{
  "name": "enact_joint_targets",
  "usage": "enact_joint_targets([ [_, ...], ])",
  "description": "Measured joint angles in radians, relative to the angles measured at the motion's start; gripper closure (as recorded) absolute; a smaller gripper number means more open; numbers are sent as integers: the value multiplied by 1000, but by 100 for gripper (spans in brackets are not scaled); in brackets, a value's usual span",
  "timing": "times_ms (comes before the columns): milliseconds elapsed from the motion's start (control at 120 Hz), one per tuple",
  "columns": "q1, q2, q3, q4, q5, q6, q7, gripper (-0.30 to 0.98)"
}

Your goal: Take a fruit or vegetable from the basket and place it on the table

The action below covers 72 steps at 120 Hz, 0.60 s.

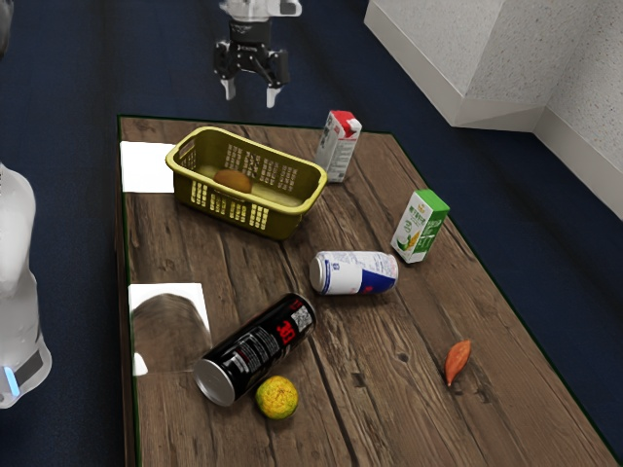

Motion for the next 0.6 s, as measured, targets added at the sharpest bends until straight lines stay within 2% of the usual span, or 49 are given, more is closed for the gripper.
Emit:
enact_joint_targets([
  [175,1,94,-3,-73,-23,77,288,0],
  [267,-8,99,-3,-103,-77,103,397,0],
  [400,-8,104,-2,-121,-135,125,479,0],
  [600,-3,130,16,-162,-157,140,548,0],
])
